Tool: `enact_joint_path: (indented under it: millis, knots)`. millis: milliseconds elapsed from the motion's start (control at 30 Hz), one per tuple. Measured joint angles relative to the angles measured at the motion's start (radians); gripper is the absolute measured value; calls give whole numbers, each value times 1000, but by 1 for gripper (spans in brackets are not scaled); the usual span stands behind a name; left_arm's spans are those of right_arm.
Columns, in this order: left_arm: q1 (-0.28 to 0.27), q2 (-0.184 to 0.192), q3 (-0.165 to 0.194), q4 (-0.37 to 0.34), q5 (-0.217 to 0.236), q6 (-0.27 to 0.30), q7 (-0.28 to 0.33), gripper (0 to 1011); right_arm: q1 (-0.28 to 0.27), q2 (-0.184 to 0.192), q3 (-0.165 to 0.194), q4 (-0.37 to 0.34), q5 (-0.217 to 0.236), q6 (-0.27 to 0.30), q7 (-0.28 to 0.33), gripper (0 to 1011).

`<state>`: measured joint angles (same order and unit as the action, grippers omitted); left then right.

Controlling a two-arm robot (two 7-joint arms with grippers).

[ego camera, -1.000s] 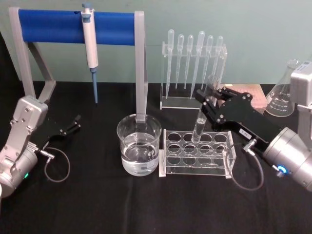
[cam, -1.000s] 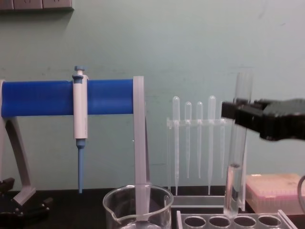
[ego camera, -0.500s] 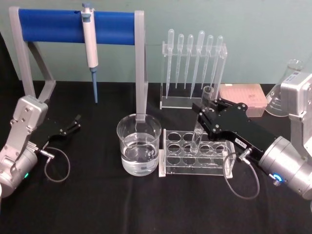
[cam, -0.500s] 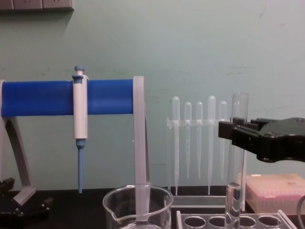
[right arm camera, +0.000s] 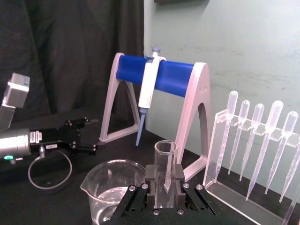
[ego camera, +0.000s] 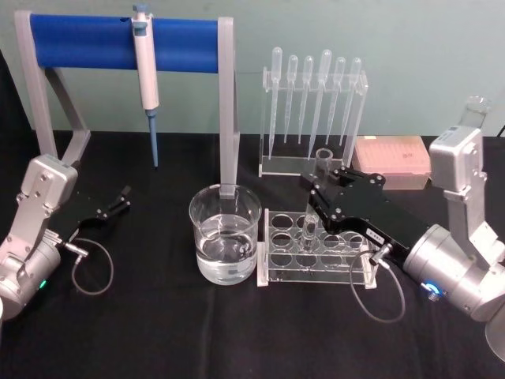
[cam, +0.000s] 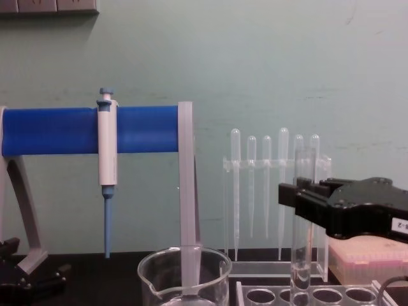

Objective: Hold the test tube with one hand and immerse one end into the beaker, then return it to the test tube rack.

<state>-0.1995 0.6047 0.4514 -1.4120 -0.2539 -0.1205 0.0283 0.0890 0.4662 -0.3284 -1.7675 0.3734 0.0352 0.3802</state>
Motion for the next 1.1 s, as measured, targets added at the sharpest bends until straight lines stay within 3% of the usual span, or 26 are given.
enact_joint_path:
  millis: [700,1100]
  knots:
    - [0,0,0,0,0,0,0,1000,94,-27,-58,98,-57,104,9,234]
    - [0,0,0,0,0,0,0,1000,98,-24,-67,102,-72,144,7,251]
